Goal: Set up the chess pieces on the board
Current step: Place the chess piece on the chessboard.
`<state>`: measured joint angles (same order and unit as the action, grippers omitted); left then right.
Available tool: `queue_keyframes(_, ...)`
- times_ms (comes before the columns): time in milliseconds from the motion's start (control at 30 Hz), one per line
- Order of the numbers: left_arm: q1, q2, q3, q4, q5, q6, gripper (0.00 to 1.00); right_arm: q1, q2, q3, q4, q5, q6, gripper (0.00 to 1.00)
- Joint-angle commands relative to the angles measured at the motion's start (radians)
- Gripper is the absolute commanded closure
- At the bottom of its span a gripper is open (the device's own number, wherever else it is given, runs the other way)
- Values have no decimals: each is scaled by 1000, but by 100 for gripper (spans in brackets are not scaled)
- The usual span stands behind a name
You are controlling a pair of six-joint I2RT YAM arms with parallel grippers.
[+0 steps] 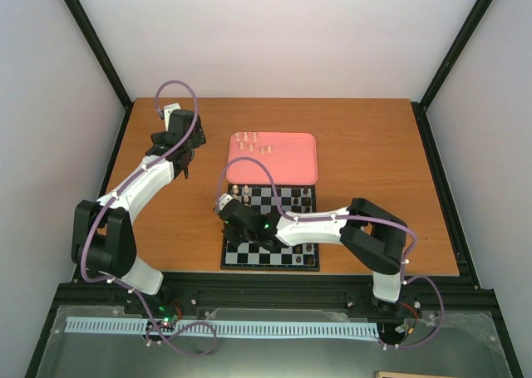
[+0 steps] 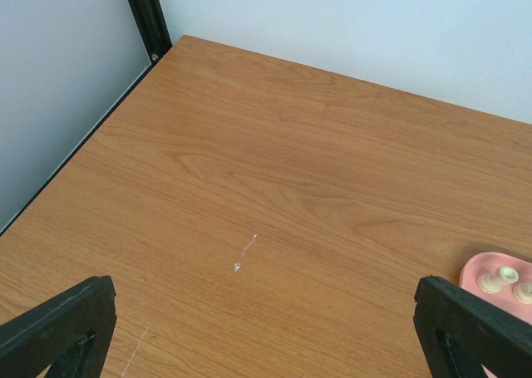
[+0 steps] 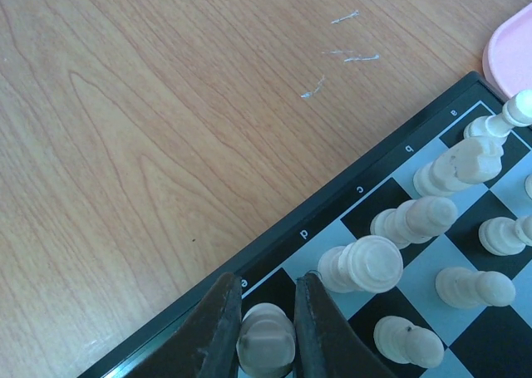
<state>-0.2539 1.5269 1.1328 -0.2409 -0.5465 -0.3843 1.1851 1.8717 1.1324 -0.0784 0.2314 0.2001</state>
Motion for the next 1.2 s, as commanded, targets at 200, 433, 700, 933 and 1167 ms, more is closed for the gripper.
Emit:
queue_keyframes(200, -5, -4, 32, 0, -10, 16, 0, -4, 24, 16, -9, 22, 8, 91)
queue_keyframes(433, -5, -5, 31, -1, -12, 17, 0, -4, 0, 2, -13, 6, 4, 84)
queue_keyframes(700, -5, -13, 31, -4, -12, 17, 0, -2, -51, -9, -20, 21, -6, 68)
queue_keyframes(933, -5, -15, 30, -6, -13, 17, 0, 5, -117, -8, -53, 23, -18, 61)
queue_keyframes(1167, -5, -20, 27, -6, -12, 15, 0, -7, -226, 8, -116, 140, -23, 37)
